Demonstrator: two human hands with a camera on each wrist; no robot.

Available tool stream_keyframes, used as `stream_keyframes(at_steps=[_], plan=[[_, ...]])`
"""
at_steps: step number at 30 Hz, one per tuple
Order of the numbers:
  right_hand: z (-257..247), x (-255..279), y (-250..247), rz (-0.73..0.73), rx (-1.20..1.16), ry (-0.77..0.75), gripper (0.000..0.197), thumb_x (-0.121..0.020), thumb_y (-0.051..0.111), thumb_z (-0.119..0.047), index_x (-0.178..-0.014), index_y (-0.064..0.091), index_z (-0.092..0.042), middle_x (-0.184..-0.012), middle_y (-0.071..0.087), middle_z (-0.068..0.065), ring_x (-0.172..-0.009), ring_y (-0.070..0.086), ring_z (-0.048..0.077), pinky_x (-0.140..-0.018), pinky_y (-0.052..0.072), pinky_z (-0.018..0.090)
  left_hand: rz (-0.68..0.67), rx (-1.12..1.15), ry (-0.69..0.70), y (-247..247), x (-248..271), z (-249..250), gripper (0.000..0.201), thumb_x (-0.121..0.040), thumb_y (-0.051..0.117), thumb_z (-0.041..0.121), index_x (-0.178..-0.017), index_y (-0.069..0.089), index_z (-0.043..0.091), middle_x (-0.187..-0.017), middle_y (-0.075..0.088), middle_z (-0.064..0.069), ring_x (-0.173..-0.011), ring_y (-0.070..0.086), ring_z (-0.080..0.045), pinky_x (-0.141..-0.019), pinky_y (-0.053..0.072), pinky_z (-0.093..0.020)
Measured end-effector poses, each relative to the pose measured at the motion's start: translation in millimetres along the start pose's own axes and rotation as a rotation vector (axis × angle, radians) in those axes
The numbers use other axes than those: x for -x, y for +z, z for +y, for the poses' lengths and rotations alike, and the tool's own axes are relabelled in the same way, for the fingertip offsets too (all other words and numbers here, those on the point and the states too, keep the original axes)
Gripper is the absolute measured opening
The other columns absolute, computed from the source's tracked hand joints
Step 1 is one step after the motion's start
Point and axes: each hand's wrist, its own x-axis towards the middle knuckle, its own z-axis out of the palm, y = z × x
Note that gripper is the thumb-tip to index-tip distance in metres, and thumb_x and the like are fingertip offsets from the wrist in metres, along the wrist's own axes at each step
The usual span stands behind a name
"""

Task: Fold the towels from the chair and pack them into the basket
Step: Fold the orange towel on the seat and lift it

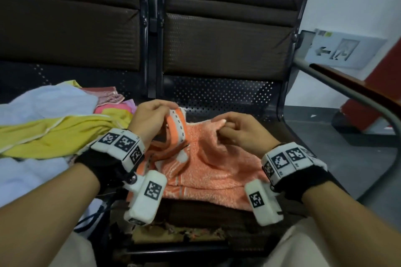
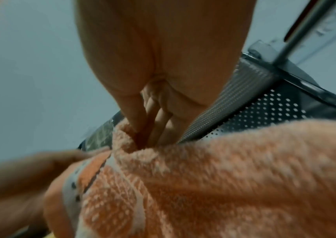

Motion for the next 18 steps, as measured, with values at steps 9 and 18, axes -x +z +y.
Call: stream_keyframes(at_steps=[9,18], plan=[[-20,-3,12,0.13,0.244,-0.256,0.017,-0.09,0.062,-0.024,-0.081,0.064,-0.01,-0.081,0.066,0.005,-0.076,0.061,0.016,-0.076,0.05,0.038,-0.227,-0.224,0.132,10,16,0,0.018,-0.094,0.053,0.016,-0.108,0.065,0.016,-0.083,0.069,-0.005,-0.078,0.066,-0.018,-0.074,0.054,-0.035],[-20,-3,28,0.131,0.344,-0.265,0.008,-0.079,0.075,-0.032,-0.077,0.072,-0.025,-0.075,0.068,-0.008,-0.074,0.062,0.005,-0.07,0.051,0.027,-0.329,-0.026,0.02,13,37,10,0.016,-0.093,0.054,0.007,-0.105,0.065,0.009,-0.085,0.069,-0.01,-0.065,0.066,-0.015,-0.053,0.054,-0.024]])
